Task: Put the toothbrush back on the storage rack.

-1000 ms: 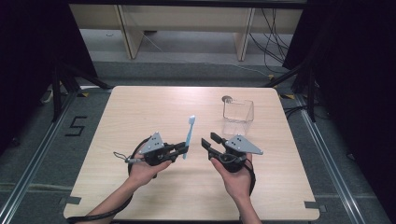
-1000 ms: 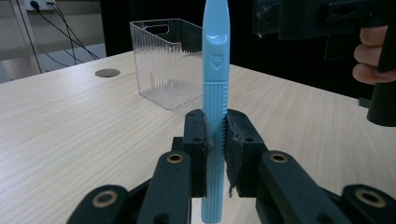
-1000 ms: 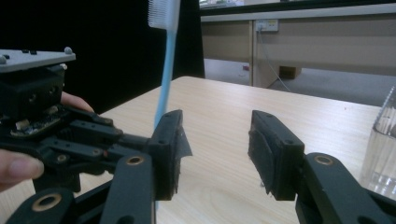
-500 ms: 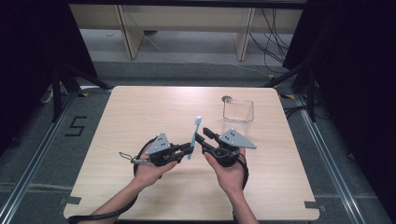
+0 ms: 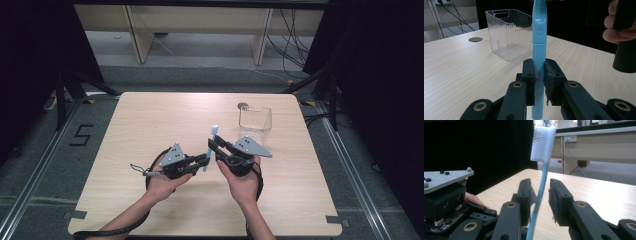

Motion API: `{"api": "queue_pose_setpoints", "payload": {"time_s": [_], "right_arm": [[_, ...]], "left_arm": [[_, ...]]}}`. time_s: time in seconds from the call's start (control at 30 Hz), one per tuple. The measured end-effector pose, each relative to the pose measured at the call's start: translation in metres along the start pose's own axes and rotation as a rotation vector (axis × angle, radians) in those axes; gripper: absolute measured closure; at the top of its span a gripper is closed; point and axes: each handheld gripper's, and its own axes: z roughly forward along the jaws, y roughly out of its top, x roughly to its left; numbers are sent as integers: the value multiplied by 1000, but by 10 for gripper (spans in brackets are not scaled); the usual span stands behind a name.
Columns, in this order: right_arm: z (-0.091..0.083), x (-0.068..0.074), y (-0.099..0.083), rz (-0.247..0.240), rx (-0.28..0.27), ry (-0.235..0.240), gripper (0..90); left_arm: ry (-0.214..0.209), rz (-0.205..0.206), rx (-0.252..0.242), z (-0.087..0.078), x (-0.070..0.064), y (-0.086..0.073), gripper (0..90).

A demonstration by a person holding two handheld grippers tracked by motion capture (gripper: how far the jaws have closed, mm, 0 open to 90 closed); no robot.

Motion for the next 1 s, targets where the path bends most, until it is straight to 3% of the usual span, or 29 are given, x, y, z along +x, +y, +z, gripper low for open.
{"api": "queue_pose_setpoints", "payload": {"time_s": [0.33, 0.57, 0.6, 0.67, 0.73, 0.77, 0.87, 1.0], "right_arm": [[1, 0, -1, 15, -14, -7, 840], [1, 0, -1, 27, -17, 18, 862], [1, 0, 0, 18, -17, 17, 862], [1, -1, 0, 5, -17, 12, 863], [0, 0, 1, 15, -21, 14, 863], [-2, -2, 2, -11, -19, 1, 863], [-6, -6, 3, -5, -22, -16, 863], [-10, -9, 4, -24, -23, -36, 863]], "left_arm": [[7, -16, 3, 2, -4, 0, 786], [7, -17, -1, 4, -5, -1, 782], [16, 5, -8, 5, -6, -1, 777], [17, 10, -5, 5, -6, -1, 760], [18, 35, -8, 5, -6, -1, 693], [25, 53, 13, 3, -6, -1, 656], [40, 91, 33, -1, -6, -3, 551], [66, 99, 49, -12, -2, -8, 507]]}}
